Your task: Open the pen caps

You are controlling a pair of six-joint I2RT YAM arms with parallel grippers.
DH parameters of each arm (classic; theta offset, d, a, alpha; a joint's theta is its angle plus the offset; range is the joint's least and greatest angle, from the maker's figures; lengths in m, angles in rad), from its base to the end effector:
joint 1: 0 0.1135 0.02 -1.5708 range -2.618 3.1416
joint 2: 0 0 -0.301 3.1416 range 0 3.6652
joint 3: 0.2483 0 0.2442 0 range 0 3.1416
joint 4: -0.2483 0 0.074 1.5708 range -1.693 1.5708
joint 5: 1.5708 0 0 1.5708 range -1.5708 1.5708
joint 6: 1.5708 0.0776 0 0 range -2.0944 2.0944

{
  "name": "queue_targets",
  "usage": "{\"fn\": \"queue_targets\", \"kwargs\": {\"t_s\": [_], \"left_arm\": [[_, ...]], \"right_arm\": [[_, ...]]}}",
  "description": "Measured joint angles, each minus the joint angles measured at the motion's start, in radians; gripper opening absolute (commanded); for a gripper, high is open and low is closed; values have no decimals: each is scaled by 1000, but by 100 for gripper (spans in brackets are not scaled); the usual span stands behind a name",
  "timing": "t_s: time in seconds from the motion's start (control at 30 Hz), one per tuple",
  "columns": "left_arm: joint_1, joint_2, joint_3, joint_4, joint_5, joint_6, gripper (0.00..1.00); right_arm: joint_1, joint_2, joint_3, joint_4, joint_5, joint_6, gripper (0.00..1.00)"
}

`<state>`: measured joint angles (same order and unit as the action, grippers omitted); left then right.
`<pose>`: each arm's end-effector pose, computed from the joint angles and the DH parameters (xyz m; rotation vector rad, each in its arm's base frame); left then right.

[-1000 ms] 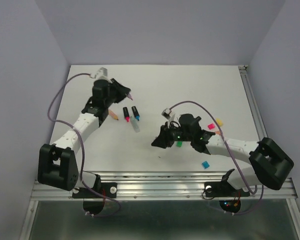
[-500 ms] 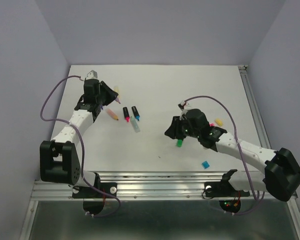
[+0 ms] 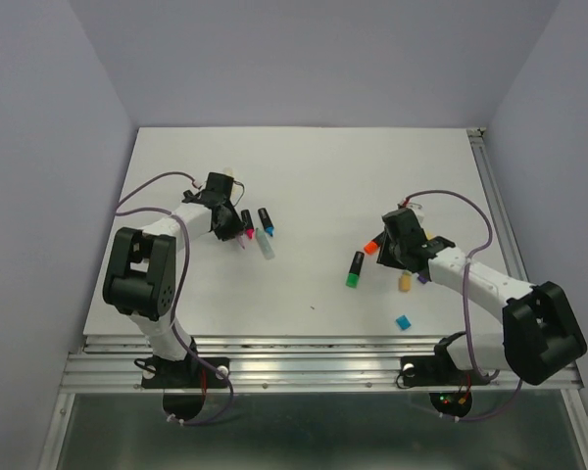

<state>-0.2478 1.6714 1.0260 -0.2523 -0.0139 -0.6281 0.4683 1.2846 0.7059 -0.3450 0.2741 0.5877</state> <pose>0.3589 -0.0897 0.2000 -0.4791 2.4569 -0.3557 0.2376 0.0967 0.2044 0.2591 2.4367 0.1219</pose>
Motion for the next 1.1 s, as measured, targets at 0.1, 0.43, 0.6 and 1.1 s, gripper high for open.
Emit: {"fn": "queue_targets", "kwargs": {"t_s": [0.1, 0.43, 0.6, 1.1], "left_arm": [[-6, 38, 7, -16, -18, 3, 13], [-24, 47, 25, -60, -45, 6, 53], [-47, 40, 29, -69, -48, 4, 73], [-129, -202, 50, -91, -60, 5, 99]], "right_arm": [[-18, 26, 0, -12, 15, -5, 13], [-30, 77, 0, -16, 47, -8, 32], [-31, 90, 0, -27, 47, -9, 44], [-30, -174, 9, -42, -76, -70, 100]]}}
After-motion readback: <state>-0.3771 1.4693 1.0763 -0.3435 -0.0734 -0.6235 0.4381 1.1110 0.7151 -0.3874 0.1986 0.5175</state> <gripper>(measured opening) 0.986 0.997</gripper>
